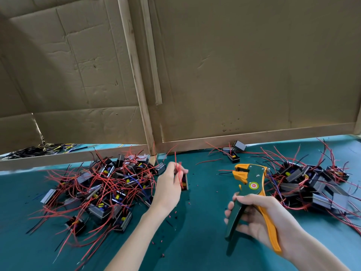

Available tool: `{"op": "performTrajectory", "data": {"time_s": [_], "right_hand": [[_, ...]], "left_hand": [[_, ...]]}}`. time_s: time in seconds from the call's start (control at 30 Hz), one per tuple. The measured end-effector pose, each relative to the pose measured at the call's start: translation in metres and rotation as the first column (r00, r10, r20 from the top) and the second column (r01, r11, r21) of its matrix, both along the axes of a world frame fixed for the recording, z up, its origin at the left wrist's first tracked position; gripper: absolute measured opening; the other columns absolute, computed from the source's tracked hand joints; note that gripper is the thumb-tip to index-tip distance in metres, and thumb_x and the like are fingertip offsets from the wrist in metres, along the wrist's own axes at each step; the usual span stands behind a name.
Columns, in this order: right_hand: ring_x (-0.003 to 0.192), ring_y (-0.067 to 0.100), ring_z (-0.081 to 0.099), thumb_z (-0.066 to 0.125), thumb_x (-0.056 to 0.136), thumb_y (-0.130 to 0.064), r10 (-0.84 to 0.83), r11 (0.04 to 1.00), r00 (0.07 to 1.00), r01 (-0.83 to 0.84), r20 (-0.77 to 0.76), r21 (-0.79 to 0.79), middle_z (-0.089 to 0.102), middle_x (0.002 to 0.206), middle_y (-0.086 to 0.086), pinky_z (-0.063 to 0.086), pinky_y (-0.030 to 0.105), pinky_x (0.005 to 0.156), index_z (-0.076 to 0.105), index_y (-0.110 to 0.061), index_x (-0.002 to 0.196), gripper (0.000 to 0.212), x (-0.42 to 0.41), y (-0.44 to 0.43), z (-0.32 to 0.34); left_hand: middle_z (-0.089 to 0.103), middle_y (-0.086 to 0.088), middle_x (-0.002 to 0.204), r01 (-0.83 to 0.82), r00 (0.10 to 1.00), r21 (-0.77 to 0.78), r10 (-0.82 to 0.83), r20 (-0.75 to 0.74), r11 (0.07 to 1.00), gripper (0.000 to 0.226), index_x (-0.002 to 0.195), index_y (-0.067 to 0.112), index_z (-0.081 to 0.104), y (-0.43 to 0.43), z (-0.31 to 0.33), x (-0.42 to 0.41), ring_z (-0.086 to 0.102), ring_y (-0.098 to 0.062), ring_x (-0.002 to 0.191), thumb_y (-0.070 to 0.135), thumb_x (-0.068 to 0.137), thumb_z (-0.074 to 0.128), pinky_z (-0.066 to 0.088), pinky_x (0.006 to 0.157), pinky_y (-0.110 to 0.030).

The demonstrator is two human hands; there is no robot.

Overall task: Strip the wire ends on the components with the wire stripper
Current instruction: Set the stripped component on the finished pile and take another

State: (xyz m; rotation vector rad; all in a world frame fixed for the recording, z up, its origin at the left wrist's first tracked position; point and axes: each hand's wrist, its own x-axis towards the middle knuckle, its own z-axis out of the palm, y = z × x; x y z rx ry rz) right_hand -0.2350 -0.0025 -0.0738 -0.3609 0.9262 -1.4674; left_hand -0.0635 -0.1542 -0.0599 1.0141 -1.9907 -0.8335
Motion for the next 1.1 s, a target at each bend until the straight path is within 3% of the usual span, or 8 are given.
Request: {"op": "performTrajectory", "data": {"time_s": [0.1, 0.17, 0.33, 0.4, 0.5, 0.6, 0.83, 1.1], "right_hand": [[0.068, 0.038, 0.067, 0.075, 0.048, 0.002, 0.012, 1.0, 1.0, -0.012, -0.01, -0.018, 0.064, 0.077, 0.022, 0.057, 0.049, 0.065, 0.074, -0.001, 0.068, 0.02, 0.0, 0.001, 0.001], [0.069, 0.038, 0.067, 0.075, 0.051, -0.005, 0.011, 0.999, 1.0, -0.012, -0.016, -0.03, 0.064, 0.078, 0.022, 0.057, 0.049, 0.066, 0.074, -0.002, 0.069, 0.018, 0.001, 0.001, 0.002], [0.07, 0.037, 0.067, 0.074, 0.055, -0.009, 0.047, 0.996, 0.997, -0.051, -0.057, -0.072, 0.063, 0.078, 0.02, 0.058, 0.046, 0.065, 0.074, -0.004, 0.072, 0.017, 0.003, 0.003, 0.007], [0.07, 0.037, 0.066, 0.073, 0.059, -0.008, 0.06, 0.992, 0.994, -0.069, -0.087, -0.105, 0.062, 0.078, 0.021, 0.057, 0.047, 0.066, 0.073, -0.004, 0.075, 0.016, 0.003, 0.005, 0.01], [0.071, 0.038, 0.064, 0.079, 0.056, -0.01, 0.115, 0.975, 0.979, -0.143, -0.167, -0.171, 0.06, 0.078, 0.022, 0.056, 0.048, 0.068, 0.07, -0.004, 0.08, 0.026, 0.003, 0.008, 0.016], [0.069, 0.039, 0.063, 0.079, 0.054, -0.01, 0.166, 0.953, 0.96, -0.215, -0.225, -0.215, 0.058, 0.076, 0.025, 0.055, 0.048, 0.066, 0.068, -0.003, 0.079, 0.028, 0.007, 0.011, 0.023], [0.068, 0.041, 0.061, 0.076, 0.061, -0.005, 0.232, 0.894, 0.929, -0.32, -0.287, -0.314, 0.057, 0.075, 0.028, 0.054, 0.051, 0.068, 0.057, 0.005, 0.085, 0.033, 0.014, 0.017, 0.028], [0.071, 0.039, 0.063, 0.09, 0.061, -0.015, 0.279, 0.861, 0.89, -0.398, -0.36, -0.317, 0.061, 0.076, 0.026, 0.054, 0.049, 0.07, 0.066, -0.002, 0.084, 0.035, 0.016, 0.02, 0.03]], "left_hand": [[0.069, 0.01, 0.094, 0.054, 0.984, 0.025, -0.049, -0.17, 0.998, 0.025, 0.098, 0.02, 0.055, 0.006, 0.011, -0.002, 0.06, -0.006, 0.095, 0.006, 0.102, 0.035, 0.041, 0.083, -0.01], [0.066, 0.005, 0.087, 0.084, 0.97, -0.006, -0.083, -0.227, 0.996, 0.029, 0.099, 0.023, 0.058, 0.01, 0.02, -0.002, 0.063, -0.004, 0.087, 0.009, 0.104, 0.034, 0.043, 0.083, -0.015], [0.06, 0.001, 0.086, 0.165, 0.965, -0.15, -0.191, -0.179, 0.975, 0.031, 0.119, 0.022, 0.064, 0.018, 0.039, 0.001, 0.056, -0.002, 0.061, 0.005, 0.1, 0.045, 0.047, 0.078, -0.015], [0.067, 0.003, 0.087, 0.208, 0.957, -0.155, -0.234, -0.173, 0.966, 0.032, 0.115, 0.024, 0.067, 0.022, 0.045, 0.003, 0.056, -0.006, 0.059, 0.004, 0.098, 0.05, 0.051, 0.074, -0.023], [0.072, 0.007, 0.079, 0.268, 0.938, -0.093, -0.282, -0.202, 0.959, 0.02, 0.094, 0.026, 0.073, 0.032, 0.056, 0.002, 0.058, -0.018, 0.062, 0.01, 0.093, 0.061, 0.049, 0.064, -0.03], [0.068, 0.007, 0.07, 0.323, 0.907, -0.066, -0.329, -0.262, 0.944, 0.011, 0.081, 0.023, 0.071, 0.038, 0.066, 0.002, 0.055, -0.009, 0.063, 0.015, 0.088, 0.068, 0.045, 0.063, -0.024], [0.059, 0.011, 0.058, 0.411, 0.867, 0.062, -0.369, -0.334, 0.91, 0.011, 0.077, 0.015, 0.068, 0.046, 0.075, 0.005, 0.051, -0.005, 0.055, 0.011, 0.086, 0.068, 0.042, 0.057, -0.014], [0.058, 0.005, 0.061, 0.453, 0.872, 0.139, -0.406, -0.273, 0.881, 0.008, 0.08, 0.012, 0.071, 0.049, 0.078, 0.006, 0.049, -0.012, 0.058, 0.012, 0.087, 0.068, 0.044, 0.06, -0.018]]}}
